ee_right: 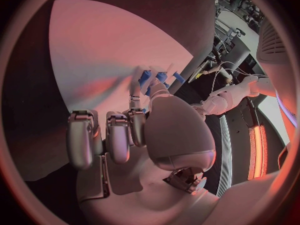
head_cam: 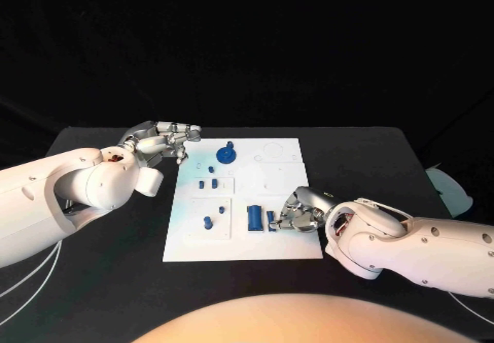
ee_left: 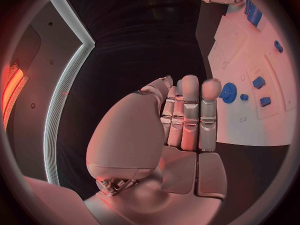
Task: Assemble the parts on the task board
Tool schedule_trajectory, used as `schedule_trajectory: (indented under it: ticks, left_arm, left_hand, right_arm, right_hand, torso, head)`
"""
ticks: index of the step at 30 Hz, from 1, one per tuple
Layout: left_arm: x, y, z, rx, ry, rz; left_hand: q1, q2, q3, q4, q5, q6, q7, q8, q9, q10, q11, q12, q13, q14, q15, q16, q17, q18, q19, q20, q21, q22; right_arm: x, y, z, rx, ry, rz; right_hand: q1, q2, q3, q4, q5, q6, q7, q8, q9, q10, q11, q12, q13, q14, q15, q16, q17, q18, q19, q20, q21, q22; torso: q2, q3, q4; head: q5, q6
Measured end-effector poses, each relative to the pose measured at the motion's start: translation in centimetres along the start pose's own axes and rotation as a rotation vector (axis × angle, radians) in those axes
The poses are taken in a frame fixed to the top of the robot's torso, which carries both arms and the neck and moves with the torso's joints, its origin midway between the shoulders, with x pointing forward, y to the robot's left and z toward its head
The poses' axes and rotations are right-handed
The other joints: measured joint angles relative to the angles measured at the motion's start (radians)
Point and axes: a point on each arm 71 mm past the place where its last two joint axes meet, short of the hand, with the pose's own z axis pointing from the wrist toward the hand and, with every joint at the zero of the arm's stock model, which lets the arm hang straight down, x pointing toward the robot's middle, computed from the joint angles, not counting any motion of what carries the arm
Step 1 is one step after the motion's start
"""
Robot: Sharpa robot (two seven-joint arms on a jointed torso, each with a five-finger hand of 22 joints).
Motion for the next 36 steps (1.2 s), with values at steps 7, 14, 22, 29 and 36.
schedule_trajectory:
  ticks: [7,14,22,29,36]
  left_arm:
    - [0.0,0.0,0.0,-0.001,0.001,0.0]
    - [0.0,0.0,0.0,-0.001,0.002,0.0]
    - [0.0,0.0,0.0,-0.002,0.002,0.0]
    - [0.0,0.1,0.0,-0.003,0.002,-0.001]
    - [0.0,0.3,0.0,-0.007,0.0,-0.001]
  left_hand:
    - [0.0,0.0,0.0,0.0,0.0,0.0,0.0,0.0,0.0,0.0,0.0,0.0,0.0,0.0,0.0,0.0,0.0,0.0,0.0,0.0,0.0,0.0]
    - [0.0,0.0,0.0,0.0,0.0,0.0,0.0,0.0,0.0,0.0,0.0,0.0,0.0,0.0,0.0,0.0,0.0,0.0,0.0,0.0,0.0,0.0]
    - [0.0,0.0,0.0,0.0,0.0,0.0,0.0,0.0,0.0,0.0,0.0,0.0,0.0,0.0,0.0,0.0,0.0,0.0,0.0,0.0,0.0,0.0]
    - [0.0,0.0,-0.003,-0.003,0.0,-0.004,0.004,0.0,-0.001,0.0,0.0,0.0,0.001,-0.003,0.003,0.0,-0.001,0.0,0.0,0.0,-0.005,-0.001]
    - [0.0,0.0,-0.003,-0.003,0.0,-0.004,0.004,0.0,-0.001,0.0,0.0,0.0,0.001,-0.003,0.003,0.0,-0.001,0.0,0.0,0.0,-0.005,-0.002]
  right_arm:
    - [0.2,0.1,0.5,-0.008,0.004,-0.013]
    - [0.4,0.1,0.9,-0.009,0.017,-0.029]
    - [0.5,0.2,1.0,-0.013,0.021,-0.038]
    - [0.1,0.5,0.4,-0.032,0.006,-0.029]
    - [-1.3,0.8,0.0,-0.056,-0.043,-0.016]
  right_hand:
    - [0.01,0.01,0.0,0.0,-0.006,0.0,0.0,0.0,0.001,0.0,0.0,0.006,0.0,0.0,0.0,0.0,0.0,0.0,0.0,0.0,0.0,0.0]
    - [0.057,0.012,-0.014,-0.014,-0.048,0.0,0.0,0.0,0.004,0.0,0.0,0.01,0.003,0.0,0.0,0.0,0.0,0.0,0.0,0.0,0.0,0.001]
    - [0.071,0.018,-0.015,-0.012,-0.071,0.0,0.0,0.0,0.005,0.002,-0.002,0.015,0.004,0.0,0.0,0.0,0.0,0.0,0.0,0.0,0.0,0.001]
    - [0.064,0.024,-0.037,0.01,-0.071,0.0,0.0,0.0,0.006,0.002,-0.002,0.015,0.002,0.0,0.0,0.0,0.0,0.0,0.0,0.0,0.0,0.001]
    - [0.031,0.019,-0.069,0.022,-0.025,-0.021,0.013,-0.003,0.005,0.003,-0.001,-0.052,0.005,0.0,0.0,-0.008,0.0,0.0,0.0,0.0,-0.048,0.0]
  torso:
    - [0.0,-0.0004,0.0006]
    - [0.0,-0.0007,0.0012]
    - [-0.001,-0.0006,0.0007]
    - [-0.001,0.0,-0.0005]
    - [-0.004,-0.0011,-0.0006]
  head:
    - [-0.002,0.0]
    - [-0.002,0.0]
    - [0.001,0.0]
    - [0.001,0.0]
    - [-0.002,0.001]
